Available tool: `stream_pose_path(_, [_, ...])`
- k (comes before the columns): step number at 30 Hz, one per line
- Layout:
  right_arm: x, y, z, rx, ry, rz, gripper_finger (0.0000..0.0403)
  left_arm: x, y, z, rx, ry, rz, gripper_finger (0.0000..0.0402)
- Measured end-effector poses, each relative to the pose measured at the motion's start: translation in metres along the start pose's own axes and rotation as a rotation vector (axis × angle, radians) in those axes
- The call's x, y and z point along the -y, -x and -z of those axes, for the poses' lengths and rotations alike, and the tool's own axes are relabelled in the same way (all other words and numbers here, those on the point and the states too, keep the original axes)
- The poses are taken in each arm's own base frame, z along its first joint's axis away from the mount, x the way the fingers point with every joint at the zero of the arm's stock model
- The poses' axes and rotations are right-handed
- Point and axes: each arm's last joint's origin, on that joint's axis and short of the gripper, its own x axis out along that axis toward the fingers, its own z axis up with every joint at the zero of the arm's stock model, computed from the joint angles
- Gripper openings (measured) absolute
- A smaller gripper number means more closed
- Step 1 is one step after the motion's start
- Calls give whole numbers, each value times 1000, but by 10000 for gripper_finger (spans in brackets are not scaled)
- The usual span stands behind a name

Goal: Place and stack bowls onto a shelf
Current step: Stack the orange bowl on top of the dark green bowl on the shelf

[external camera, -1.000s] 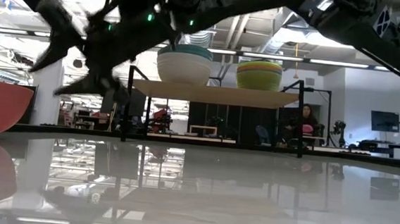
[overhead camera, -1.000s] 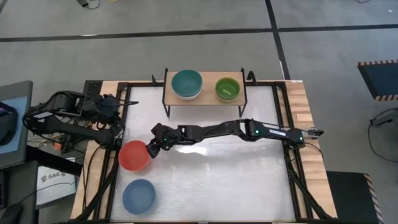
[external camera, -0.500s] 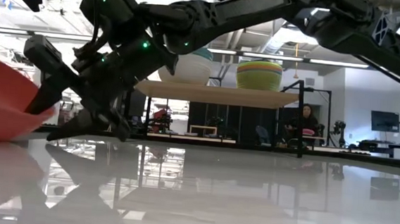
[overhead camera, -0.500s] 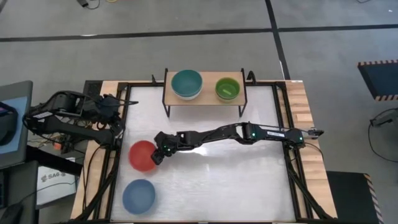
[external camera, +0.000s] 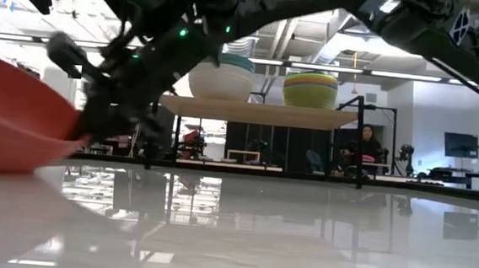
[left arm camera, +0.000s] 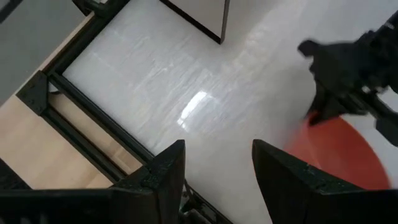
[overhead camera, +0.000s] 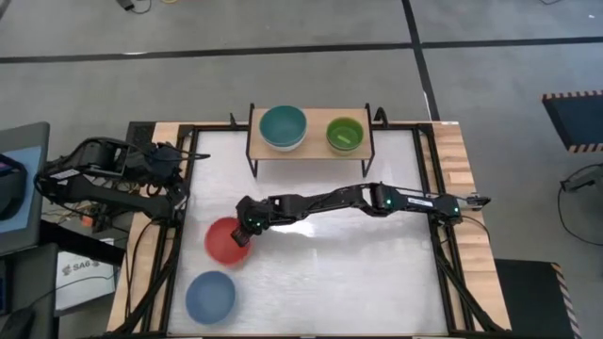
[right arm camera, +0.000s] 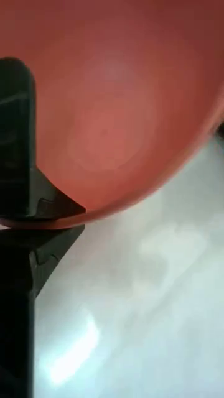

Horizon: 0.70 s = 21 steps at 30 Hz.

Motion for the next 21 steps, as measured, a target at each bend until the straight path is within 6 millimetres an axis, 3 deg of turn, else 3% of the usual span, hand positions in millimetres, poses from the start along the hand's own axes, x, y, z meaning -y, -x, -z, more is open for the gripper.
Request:
stream_pose_path(3, [-3, 23, -7, 13, 54, 147, 26, 0, 0, 0, 0, 18, 0, 171])
stream_pose_path(11, [-20, 116, -40, 10, 275, 365, 25, 2, 0, -5, 68, 44, 2, 171])
stream_pose_path(17, [-29, 186, -56, 30, 335, 471, 25, 17, 2, -27, 264, 5, 115, 171])
stream_pose_path(21, [-32, 220, -64, 87, 352, 551, 25, 33, -2, -49, 368, -55, 155, 171])
